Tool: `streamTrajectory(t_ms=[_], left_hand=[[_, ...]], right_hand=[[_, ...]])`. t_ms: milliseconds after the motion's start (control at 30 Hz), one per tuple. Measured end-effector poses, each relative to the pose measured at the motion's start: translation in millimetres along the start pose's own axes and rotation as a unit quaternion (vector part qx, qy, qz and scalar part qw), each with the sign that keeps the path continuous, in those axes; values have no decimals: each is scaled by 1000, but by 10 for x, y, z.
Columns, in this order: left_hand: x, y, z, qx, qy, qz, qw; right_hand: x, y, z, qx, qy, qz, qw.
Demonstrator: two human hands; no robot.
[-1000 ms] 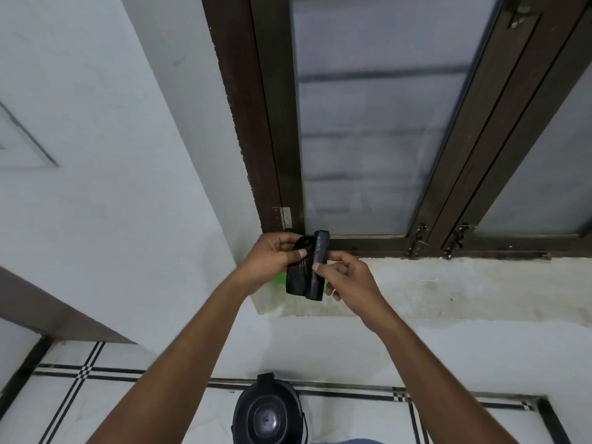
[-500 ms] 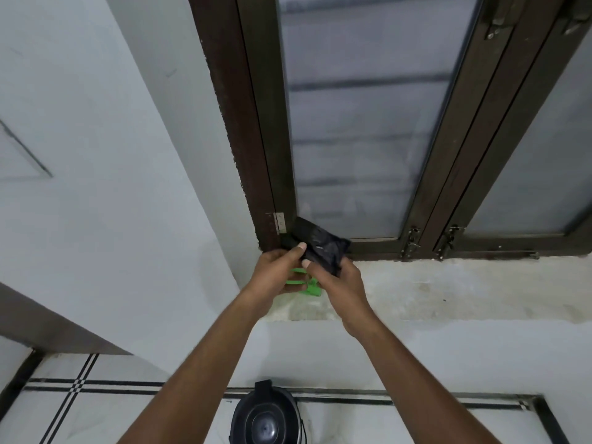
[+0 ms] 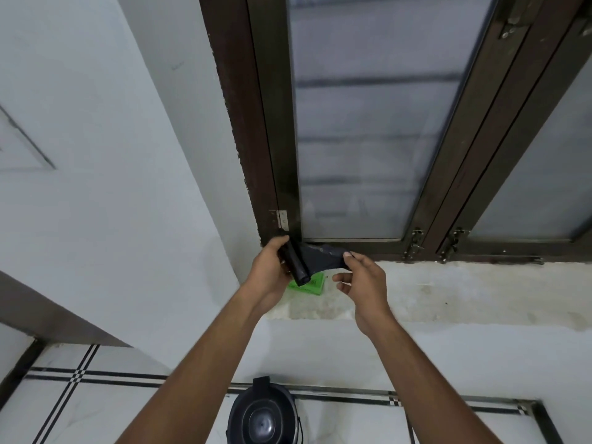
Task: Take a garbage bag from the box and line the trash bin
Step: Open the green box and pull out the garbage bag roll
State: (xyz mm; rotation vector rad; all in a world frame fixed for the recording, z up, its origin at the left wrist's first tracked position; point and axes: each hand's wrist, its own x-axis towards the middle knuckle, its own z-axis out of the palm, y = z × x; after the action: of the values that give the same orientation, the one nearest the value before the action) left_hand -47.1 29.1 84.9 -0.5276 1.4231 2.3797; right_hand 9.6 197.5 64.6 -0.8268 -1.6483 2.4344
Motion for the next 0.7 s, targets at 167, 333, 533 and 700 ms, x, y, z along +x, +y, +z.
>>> streamTrajectory(t_ms=[167,333,533,700], left_hand=[[82,-12,-43,75,-30,34,996],[119,48,-77,34,-4,25,999],[31,71,-15,110,-79,27,990],[49,73,-44,139,-72,52,986]], right_hand=[[-13,-42,-39,-46,-47,1,998],[87,-156,-135,-40,-16,-13,999],[-33,-207,-64,-129,-193,98,968],[51,-278,-54,-81,-143,44,985]])
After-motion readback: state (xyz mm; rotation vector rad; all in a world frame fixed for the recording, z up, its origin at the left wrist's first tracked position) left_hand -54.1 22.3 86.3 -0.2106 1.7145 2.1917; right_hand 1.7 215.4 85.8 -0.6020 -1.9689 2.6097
